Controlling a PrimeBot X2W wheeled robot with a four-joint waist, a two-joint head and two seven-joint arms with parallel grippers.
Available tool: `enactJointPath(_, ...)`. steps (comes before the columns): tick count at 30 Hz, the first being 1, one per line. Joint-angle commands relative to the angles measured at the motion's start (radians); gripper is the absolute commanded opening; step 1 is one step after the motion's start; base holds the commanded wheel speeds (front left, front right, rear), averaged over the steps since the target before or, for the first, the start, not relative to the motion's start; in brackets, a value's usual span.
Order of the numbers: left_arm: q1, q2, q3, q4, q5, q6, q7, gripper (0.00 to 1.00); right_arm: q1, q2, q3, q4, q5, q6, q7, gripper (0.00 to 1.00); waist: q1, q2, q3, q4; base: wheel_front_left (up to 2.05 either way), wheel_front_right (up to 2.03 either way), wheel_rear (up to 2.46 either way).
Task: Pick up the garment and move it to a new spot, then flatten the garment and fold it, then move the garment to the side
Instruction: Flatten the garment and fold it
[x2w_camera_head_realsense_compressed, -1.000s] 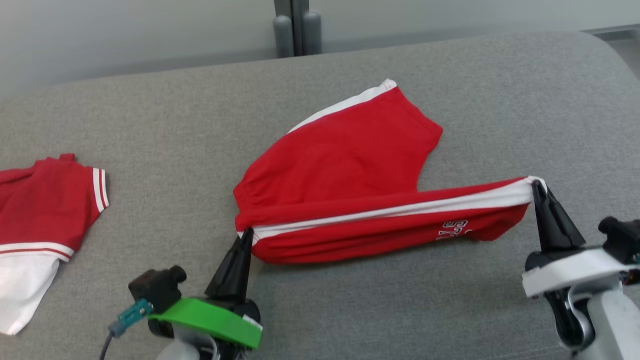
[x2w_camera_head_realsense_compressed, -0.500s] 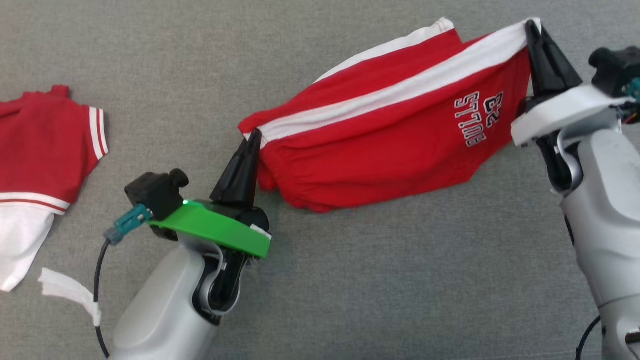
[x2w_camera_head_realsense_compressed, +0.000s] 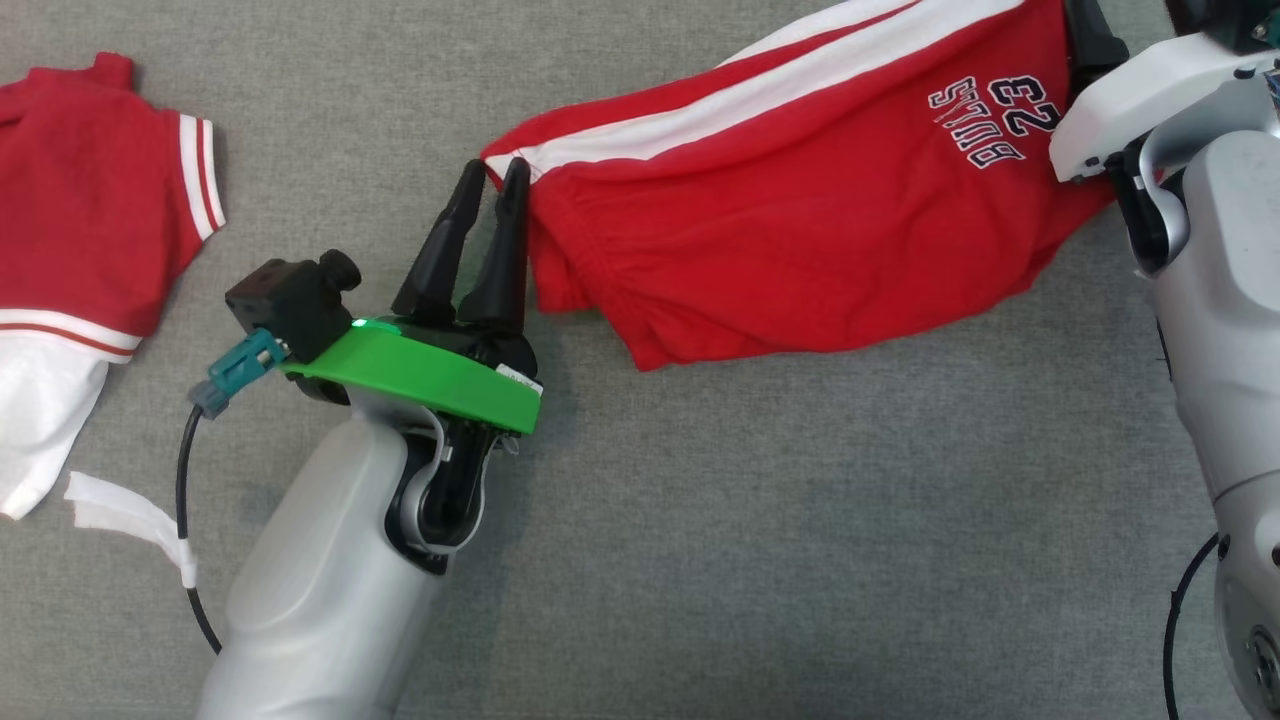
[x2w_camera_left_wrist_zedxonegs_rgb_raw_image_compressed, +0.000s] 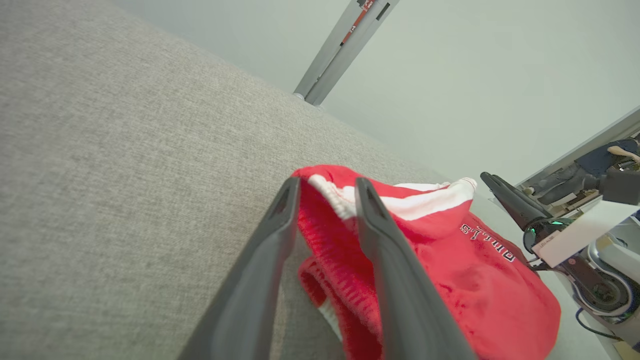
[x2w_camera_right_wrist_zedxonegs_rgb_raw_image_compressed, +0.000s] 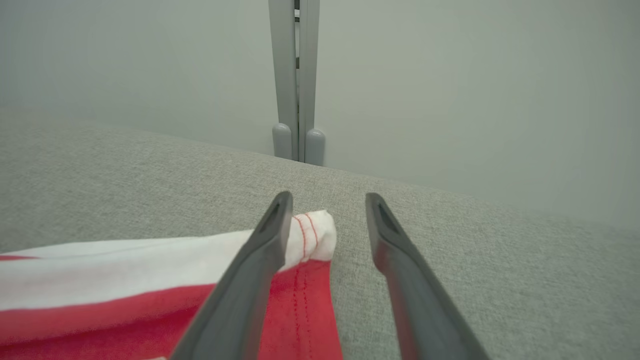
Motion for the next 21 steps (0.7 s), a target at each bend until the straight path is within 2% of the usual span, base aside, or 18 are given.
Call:
enactJointPath(1,0.021,-0.006,0.012,0.001,0.009,0.002,0.0,1.0,0.011,-0.005,-0.012,-0.005,-0.011,-0.002,-0.005,1.0,-0.0001,-0.0001,0.009,0.011,0.0,0.0,0.0)
enactJointPath(6,0.071,-0.019,0.069,-0.003,0.049,0.002,0.0,1.0,0.07,-0.02,-0.037,-0.038,-0.02,-0.002,-0.005,1.0,-0.0001,-0.0001,-0.017,0.006,0.0,0.0,0.0)
enactJointPath(11,0.125,-0.026,0.122,-0.014,0.084,0.002,0.0,1.0,0.137,-0.027,-0.014,-0.048,0.02,-0.002,-0.005,1.0,-0.0001,-0.0001,-0.04,-0.006,0.0,0.0,0.0)
enactJointPath(14,0.154,-0.026,0.15,-0.017,0.113,0.002,0.0,1.0,0.176,-0.03,0.024,-0.009,0.05,-0.002,-0.003,1.0,-0.0001,-0.0001,-0.057,-0.011,0.0,0.0,0.0)
enactJointPath(17,0.175,-0.027,0.168,-0.016,0.126,0.002,0.0,1.0,0.198,-0.033,0.058,0.067,0.084,-0.002,0.061,1.0,-0.0001,-0.0001,-0.07,-0.014,0.0,0.0,0.0)
enactJointPath(18,0.181,-0.026,0.173,-0.014,0.133,0.002,0.0,1.0,0.209,-0.029,0.071,0.096,0.099,-0.002,0.083,0.87,-0.0001,-0.0001,-0.075,-0.015,0.0,0.0,0.0)
enactJointPath(19,0.186,-0.027,0.174,-0.012,0.137,0.002,0.0,1.0,0.218,-0.026,0.084,0.112,0.111,-0.002,0.095,0.4,-0.0001,-0.0001,-0.081,-0.015,0.0,0.0,0.0)
enactJointPath(20,0.192,-0.028,0.175,-0.01,0.141,0.002,0.0,1.0,0.227,-0.025,0.099,0.126,0.126,-0.002,0.105,0.0,-0.0001,-0.0001,-0.089,-0.016,0.0,0.0,0.0)
enactJointPath(21,0.198,-0.028,0.178,-0.009,0.144,0.002,0.0,1.0,0.235,-0.024,0.108,0.135,0.142,-0.002,0.108,0.0,-0.0001,-0.0001,-0.097,-0.016,0.0,0.0,0.0)
